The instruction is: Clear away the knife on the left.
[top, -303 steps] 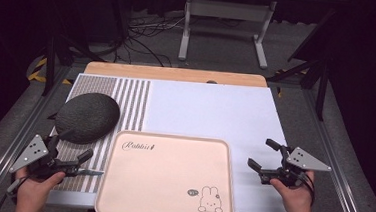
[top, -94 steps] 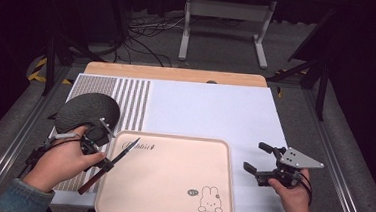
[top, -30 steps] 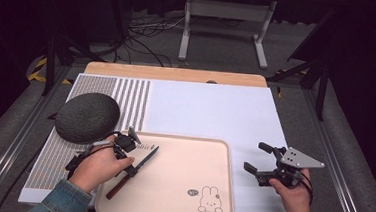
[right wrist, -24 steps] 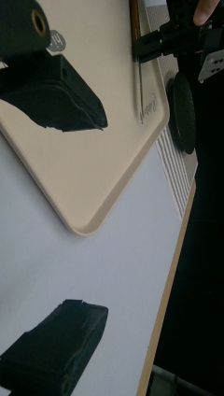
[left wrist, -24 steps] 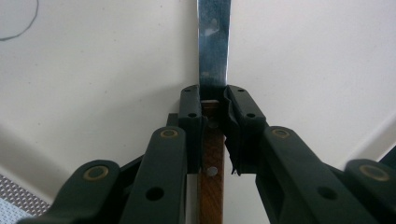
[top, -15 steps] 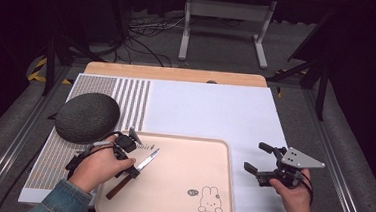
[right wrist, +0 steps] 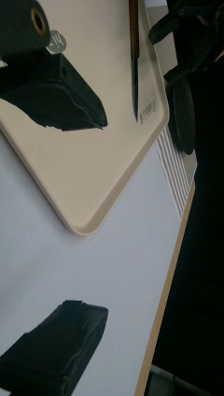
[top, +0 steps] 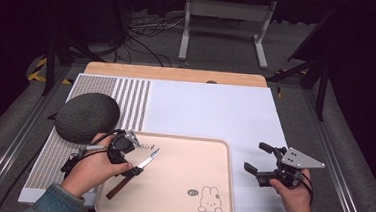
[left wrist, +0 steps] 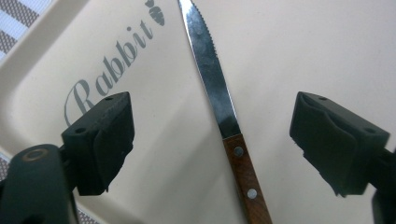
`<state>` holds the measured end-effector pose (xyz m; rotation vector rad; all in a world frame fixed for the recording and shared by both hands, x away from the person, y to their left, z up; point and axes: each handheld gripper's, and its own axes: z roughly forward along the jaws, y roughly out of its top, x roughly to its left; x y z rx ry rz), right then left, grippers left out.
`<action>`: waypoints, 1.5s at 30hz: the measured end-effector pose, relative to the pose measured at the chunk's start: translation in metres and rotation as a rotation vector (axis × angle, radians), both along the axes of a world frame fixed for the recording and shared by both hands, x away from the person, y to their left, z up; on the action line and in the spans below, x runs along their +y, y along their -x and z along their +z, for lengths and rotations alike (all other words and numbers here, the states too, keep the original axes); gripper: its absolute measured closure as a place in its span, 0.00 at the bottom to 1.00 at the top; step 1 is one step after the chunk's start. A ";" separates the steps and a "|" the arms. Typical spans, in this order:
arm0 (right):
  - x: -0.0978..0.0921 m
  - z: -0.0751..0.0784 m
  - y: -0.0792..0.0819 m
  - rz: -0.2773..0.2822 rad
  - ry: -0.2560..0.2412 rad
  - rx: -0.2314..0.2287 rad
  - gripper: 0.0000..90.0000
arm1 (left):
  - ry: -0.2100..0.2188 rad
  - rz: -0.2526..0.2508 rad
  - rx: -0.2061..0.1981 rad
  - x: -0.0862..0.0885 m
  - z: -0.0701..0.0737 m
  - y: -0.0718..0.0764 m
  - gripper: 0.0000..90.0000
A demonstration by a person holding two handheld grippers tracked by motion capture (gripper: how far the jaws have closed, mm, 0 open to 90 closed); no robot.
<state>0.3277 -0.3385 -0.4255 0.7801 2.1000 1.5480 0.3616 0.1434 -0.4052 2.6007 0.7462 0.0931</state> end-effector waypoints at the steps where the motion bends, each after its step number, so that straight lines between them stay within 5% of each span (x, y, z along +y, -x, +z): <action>1: 0.000 0.000 0.000 0.001 0.000 -0.001 0.10 | 0.002 -0.027 -0.014 0.001 0.000 0.001 0.20; 4: 0.000 0.000 0.000 0.000 0.002 0.000 0.10 | -0.026 -0.099 -0.039 0.000 0.001 0.004 0.36; 8: 0.000 0.000 0.000 0.004 0.011 0.002 0.10 | -0.037 -0.196 -0.057 0.001 0.003 0.008 0.77; 12: 0.001 0.000 0.000 0.007 0.010 0.002 0.10 | -0.011 -0.280 -0.064 -0.004 0.000 0.013 1.00; 18: 0.001 -0.001 0.000 0.009 0.013 0.001 0.10 | -0.035 -0.358 -0.027 -0.017 -0.011 0.015 1.00; 22: 0.001 -0.001 0.000 0.009 0.014 0.001 0.10 | -0.042 -0.365 -0.012 -0.020 -0.016 0.014 1.00; 45: 0.002 -0.001 0.000 0.010 0.014 0.007 0.11 | -0.048 -0.311 0.017 -0.015 -0.025 0.002 1.00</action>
